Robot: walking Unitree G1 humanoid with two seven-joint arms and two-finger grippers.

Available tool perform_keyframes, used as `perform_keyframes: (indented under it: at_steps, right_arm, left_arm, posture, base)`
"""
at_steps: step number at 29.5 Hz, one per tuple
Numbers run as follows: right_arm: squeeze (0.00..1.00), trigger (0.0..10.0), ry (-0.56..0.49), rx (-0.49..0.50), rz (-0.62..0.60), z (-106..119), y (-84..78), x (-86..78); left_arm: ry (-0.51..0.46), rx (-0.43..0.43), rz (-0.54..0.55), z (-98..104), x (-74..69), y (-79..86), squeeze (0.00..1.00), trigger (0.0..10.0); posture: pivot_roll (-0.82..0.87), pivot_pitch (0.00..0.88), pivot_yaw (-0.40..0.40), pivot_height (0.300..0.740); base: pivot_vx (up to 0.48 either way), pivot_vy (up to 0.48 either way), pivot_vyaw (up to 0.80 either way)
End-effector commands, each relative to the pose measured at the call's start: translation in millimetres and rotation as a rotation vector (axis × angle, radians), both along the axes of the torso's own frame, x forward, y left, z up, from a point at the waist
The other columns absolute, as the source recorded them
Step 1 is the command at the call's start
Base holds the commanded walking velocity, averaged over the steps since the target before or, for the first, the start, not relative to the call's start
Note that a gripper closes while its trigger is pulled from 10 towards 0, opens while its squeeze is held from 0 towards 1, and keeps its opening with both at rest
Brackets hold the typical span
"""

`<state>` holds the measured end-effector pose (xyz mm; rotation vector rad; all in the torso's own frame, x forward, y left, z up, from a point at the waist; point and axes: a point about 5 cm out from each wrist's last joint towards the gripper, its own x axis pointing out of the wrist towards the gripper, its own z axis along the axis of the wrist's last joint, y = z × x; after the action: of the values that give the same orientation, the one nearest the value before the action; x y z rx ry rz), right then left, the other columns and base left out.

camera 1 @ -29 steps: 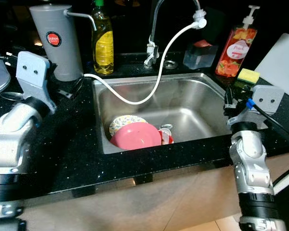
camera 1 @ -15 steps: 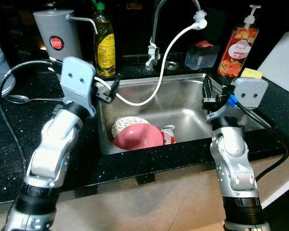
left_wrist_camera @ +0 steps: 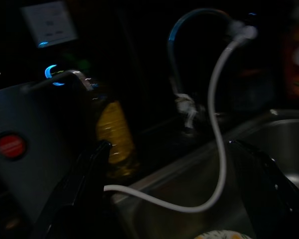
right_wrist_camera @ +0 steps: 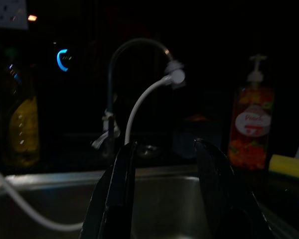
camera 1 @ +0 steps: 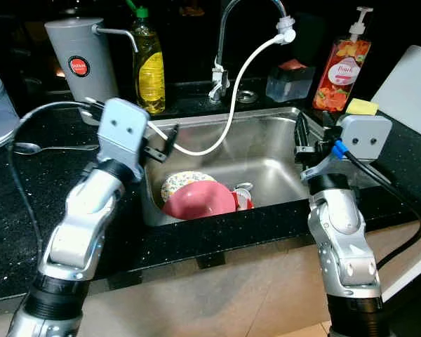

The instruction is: Kitchen organization

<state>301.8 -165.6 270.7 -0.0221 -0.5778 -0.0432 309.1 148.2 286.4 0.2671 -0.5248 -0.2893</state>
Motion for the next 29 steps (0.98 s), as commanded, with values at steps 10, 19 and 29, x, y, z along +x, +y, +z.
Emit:
perform_keyframes:
  at_steps: [10,19,29]
  right_arm:
    - [0.00,10.0,0.023,-0.025,0.060,4,5.4,3.1]
    - [0.00,10.0,0.026,-0.010,0.065,5,8.0,3.7]
    - [0.00,10.0,0.030,-0.001,0.044,2,5.9,0.8]
  left_arm:
    - [-0.017,-0.124,0.134,-1,0.3,15.5,0.00,10.0]
    - [-0.014,-0.134,0.131,-1,4.5,10.8,0.00,10.0]
    - [0.001,-0.178,0.129,-3,7.7,7.4,0.00,10.0]
  posture:
    - [-0.15,0.061,-0.028,0.740]
    - [-0.16,0.050,-0.009,0.740]
    - [-0.18,0.043,0.002,0.740]
  base:
    - [0.000,0.000,0.00]
    - [0.000,0.000,0.00]
    - [0.000,0.000,0.00]
